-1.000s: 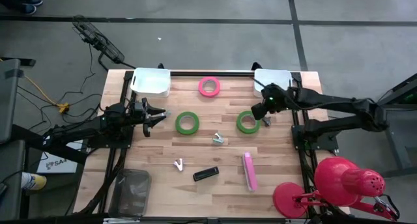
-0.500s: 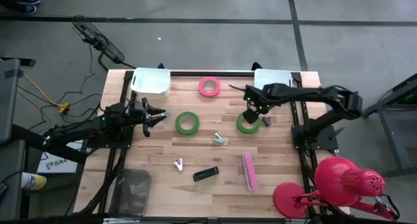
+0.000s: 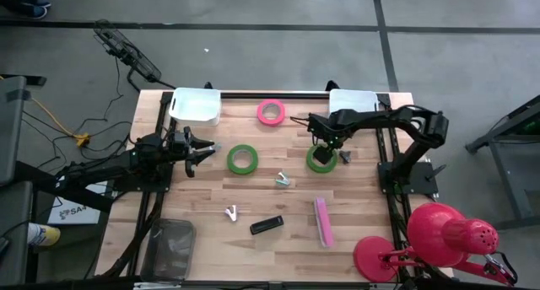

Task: Pick and place Stapler, Stapler remover, tape
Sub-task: Put the right green tape into the right white bin

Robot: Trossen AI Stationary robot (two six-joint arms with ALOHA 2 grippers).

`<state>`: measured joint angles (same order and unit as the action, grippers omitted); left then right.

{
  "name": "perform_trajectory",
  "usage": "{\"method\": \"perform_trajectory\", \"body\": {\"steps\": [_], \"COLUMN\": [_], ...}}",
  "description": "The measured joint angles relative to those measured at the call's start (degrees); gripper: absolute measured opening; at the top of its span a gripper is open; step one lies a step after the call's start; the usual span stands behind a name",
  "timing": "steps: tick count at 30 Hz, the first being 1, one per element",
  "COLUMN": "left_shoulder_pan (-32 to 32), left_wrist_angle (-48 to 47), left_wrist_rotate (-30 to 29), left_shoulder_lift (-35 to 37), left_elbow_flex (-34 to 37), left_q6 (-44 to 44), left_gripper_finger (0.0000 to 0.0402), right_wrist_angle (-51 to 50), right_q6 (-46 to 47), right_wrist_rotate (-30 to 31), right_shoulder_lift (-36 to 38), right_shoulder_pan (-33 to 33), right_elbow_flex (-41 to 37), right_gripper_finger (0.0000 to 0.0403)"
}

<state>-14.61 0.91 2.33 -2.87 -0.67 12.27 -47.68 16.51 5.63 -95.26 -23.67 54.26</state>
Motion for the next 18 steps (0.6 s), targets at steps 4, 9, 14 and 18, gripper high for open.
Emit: {"method": "perform_trajectory", "body": {"steps": [4, 9, 14, 18], "left_shoulder_pan": [0.0, 0.0, 0.01, 0.0], "left_wrist_angle": [0.01, 0.0, 0.0, 0.02], "left_wrist_rotate": [0.01, 0.0, 0.0, 0.0], "left_shoulder_lift": [-0.01, -0.01, -0.01, -0.01], "left_elbow_flex": [0.0, 0.0, 0.0, 0.0], "left_q6": [0.02, 0.02, 0.02, 0.02], "left_gripper_finger": [0.0147, 0.0147, 0.0147, 0.0147], "right_wrist_angle": [0.22, 0.86, 2.55, 2.97], "right_q6": [-4.72, -9.43, -11.14, -9.61], "right_wrist_rotate": [-0.02, -0.6, -3.74, -5.65], "right_shoulder_lift": [-0.86, -2.07, -3.81, -4.77], "right_shoulder_pan": [-0.38, -0.77, -1.2, -1.7], "right_elbow_flex": [0.0, 0.0, 0.07, 0.21], "right_gripper_finger": [0.0296, 0.0296, 0.0296, 0.0292]}}
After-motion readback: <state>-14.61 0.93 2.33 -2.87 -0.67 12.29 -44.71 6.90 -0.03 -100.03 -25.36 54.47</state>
